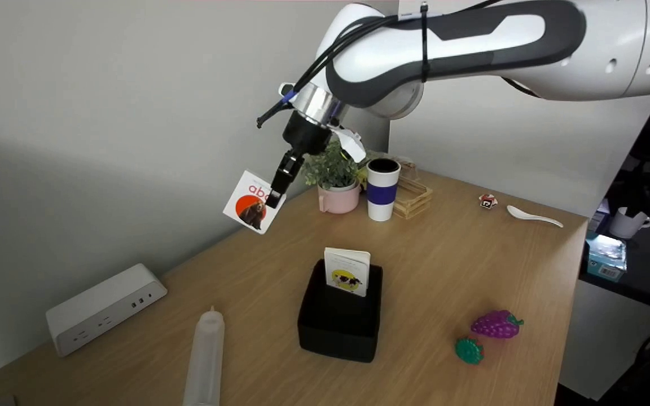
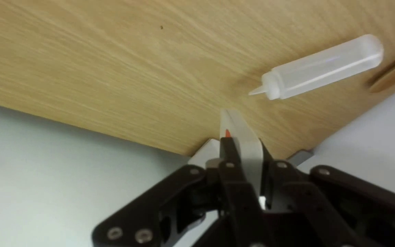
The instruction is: Place the two small books inside the black box
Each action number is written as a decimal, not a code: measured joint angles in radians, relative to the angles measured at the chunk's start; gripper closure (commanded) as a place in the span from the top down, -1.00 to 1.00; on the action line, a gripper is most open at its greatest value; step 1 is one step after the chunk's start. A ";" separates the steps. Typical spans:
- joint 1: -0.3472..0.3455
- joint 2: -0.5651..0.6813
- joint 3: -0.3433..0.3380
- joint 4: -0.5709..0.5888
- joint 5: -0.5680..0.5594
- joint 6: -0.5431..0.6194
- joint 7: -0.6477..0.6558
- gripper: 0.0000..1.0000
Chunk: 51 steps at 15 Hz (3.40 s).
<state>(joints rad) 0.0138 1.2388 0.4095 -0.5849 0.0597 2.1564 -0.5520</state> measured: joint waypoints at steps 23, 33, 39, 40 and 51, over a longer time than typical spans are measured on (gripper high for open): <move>0.016 -0.024 -0.023 -0.009 -0.148 -0.616 0.229 -0.93; 0.103 0.012 -0.100 -0.012 -0.263 -0.563 0.347 -0.93; 0.115 0.023 -0.121 -0.012 -0.297 -0.523 0.400 -0.93; 0.116 0.023 -0.121 -0.012 -0.299 -0.522 0.407 -0.93; 0.121 0.025 -0.121 -0.011 -0.306 -0.507 0.442 0.97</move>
<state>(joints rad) 0.1346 1.2636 0.2881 -0.5963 -0.2468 1.6493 -0.1103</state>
